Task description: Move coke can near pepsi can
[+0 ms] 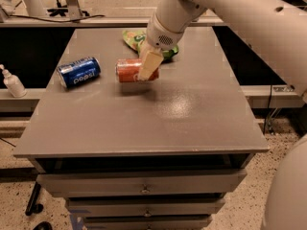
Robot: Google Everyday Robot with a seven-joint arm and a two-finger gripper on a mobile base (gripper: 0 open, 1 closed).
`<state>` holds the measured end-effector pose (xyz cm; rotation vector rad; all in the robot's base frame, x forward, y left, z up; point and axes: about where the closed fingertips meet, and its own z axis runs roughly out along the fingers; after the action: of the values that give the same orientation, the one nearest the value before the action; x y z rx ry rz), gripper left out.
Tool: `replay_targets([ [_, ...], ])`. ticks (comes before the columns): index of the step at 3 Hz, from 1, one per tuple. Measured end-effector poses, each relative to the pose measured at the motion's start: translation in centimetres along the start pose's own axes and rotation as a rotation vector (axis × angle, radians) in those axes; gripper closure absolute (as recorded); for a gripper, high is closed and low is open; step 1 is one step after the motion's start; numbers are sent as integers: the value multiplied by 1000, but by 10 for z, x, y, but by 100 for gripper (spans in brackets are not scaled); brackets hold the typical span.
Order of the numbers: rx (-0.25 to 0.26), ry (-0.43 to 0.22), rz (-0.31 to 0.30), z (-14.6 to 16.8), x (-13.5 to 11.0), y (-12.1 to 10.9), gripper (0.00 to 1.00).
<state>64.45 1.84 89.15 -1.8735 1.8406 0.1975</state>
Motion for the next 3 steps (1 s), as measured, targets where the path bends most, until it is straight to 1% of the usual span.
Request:
replay_targets([
  [1, 0, 0, 0, 0, 0, 0, 100],
  [2, 14, -14, 21, 5, -9, -10, 100],
  [3, 16, -24, 45, 19, -22, -24, 100],
])
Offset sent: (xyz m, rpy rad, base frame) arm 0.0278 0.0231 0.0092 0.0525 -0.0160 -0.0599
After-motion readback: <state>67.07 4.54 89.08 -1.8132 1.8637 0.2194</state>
